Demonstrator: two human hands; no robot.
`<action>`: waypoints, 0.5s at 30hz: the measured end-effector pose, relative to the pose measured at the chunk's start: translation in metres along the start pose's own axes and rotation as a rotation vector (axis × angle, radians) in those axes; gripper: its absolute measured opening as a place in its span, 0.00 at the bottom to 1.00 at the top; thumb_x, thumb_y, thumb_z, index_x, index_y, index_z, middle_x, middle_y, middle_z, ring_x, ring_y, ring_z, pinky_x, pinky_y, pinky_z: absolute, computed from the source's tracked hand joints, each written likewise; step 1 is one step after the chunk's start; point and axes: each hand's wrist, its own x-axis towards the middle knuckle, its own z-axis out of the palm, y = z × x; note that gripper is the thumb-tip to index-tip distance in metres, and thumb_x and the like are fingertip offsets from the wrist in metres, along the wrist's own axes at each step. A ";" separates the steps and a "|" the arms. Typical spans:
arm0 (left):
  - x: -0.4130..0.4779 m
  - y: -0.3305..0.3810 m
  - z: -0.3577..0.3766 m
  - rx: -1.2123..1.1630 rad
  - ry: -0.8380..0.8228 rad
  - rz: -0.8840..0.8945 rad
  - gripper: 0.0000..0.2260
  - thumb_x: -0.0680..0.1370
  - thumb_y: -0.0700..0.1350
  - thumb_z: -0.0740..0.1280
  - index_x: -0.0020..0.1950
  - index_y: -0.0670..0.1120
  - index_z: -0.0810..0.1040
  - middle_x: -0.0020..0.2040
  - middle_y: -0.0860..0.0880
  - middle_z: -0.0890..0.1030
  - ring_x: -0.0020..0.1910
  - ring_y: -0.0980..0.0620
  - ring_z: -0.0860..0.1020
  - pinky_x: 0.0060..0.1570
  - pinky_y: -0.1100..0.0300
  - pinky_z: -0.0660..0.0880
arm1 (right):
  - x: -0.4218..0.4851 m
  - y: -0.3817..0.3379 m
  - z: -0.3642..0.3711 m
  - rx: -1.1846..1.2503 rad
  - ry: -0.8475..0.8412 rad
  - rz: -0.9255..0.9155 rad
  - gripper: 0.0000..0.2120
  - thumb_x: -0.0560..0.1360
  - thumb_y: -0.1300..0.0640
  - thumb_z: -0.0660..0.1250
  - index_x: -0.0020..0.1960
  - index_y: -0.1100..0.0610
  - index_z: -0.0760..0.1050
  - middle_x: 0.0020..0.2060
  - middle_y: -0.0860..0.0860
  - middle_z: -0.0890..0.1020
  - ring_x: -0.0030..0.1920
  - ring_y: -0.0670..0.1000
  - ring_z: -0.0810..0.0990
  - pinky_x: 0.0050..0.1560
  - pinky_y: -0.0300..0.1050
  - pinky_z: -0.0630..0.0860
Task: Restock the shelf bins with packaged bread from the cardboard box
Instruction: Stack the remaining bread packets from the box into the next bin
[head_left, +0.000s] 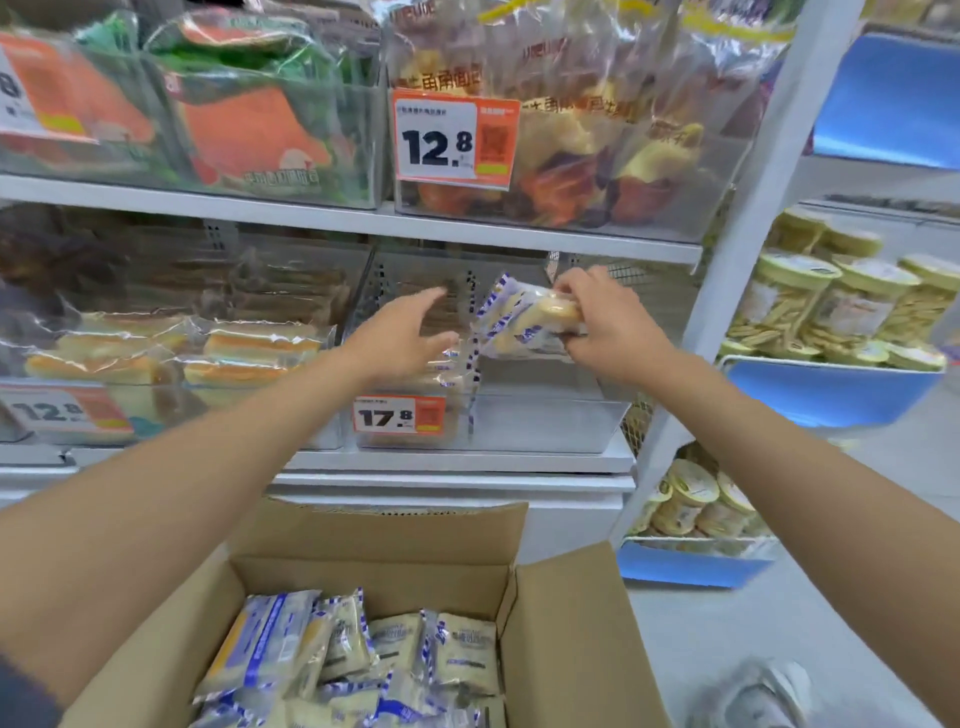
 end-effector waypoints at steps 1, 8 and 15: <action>0.014 -0.006 0.005 0.116 -0.042 -0.008 0.32 0.80 0.59 0.61 0.79 0.46 0.57 0.77 0.46 0.64 0.75 0.46 0.63 0.72 0.52 0.60 | 0.008 0.009 0.012 -0.037 -0.061 0.031 0.22 0.70 0.60 0.69 0.62 0.56 0.68 0.52 0.53 0.71 0.51 0.58 0.74 0.49 0.49 0.66; 0.043 -0.041 0.032 0.475 -0.221 -0.070 0.34 0.77 0.70 0.42 0.79 0.55 0.53 0.79 0.48 0.59 0.76 0.45 0.60 0.73 0.44 0.58 | 0.071 0.049 0.122 -0.196 -0.304 0.247 0.30 0.75 0.55 0.65 0.74 0.52 0.59 0.71 0.57 0.67 0.70 0.59 0.67 0.72 0.59 0.60; 0.040 -0.042 0.037 0.501 -0.153 -0.011 0.33 0.77 0.68 0.40 0.80 0.56 0.50 0.80 0.50 0.54 0.79 0.49 0.52 0.74 0.46 0.54 | 0.114 0.061 0.156 -0.113 -0.225 0.142 0.35 0.74 0.49 0.68 0.76 0.47 0.56 0.76 0.51 0.53 0.77 0.55 0.48 0.72 0.71 0.45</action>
